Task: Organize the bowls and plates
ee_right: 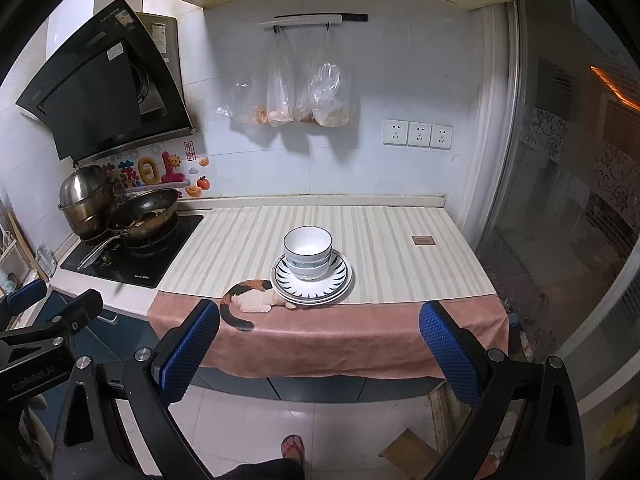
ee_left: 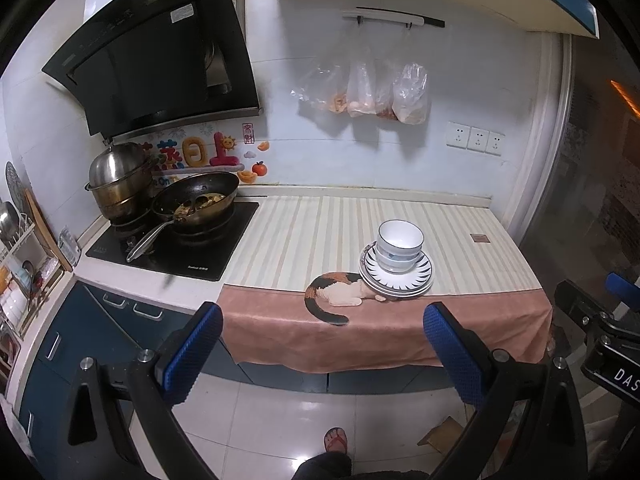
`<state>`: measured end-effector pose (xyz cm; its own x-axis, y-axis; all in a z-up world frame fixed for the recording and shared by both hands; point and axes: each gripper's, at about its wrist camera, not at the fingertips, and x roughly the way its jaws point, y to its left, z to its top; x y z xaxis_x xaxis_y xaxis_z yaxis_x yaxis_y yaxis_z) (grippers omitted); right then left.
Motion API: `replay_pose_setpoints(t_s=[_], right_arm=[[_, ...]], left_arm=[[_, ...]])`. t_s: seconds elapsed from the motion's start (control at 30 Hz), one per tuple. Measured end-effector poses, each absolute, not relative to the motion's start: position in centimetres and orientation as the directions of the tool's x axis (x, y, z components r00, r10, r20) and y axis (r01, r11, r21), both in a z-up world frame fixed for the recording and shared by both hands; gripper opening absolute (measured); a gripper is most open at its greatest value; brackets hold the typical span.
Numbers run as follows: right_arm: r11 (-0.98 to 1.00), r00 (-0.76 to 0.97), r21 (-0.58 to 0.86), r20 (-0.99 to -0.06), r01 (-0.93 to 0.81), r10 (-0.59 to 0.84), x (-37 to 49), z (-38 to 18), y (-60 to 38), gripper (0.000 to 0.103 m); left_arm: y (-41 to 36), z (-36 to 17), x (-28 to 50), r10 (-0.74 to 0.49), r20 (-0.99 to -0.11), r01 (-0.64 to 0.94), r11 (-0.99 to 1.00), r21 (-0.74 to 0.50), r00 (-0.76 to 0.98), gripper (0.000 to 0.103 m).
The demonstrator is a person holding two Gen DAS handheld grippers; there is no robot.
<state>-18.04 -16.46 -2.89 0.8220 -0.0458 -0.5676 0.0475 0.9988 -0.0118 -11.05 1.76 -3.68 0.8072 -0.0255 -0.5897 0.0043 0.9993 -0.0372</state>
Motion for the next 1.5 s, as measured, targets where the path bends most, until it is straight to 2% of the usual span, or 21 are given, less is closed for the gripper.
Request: replay_pose_setpoints(t_s=[1.5], right_arm=[[0.997,0.825,-0.019,-0.561,0.07,-0.069,-18.1,-3.4,-15.6,0.102]], left_arm=[[2.4,-3.2,-10.2,-0.041,-0.574,0.036,0.999,-0.021,0.818,0.103]])
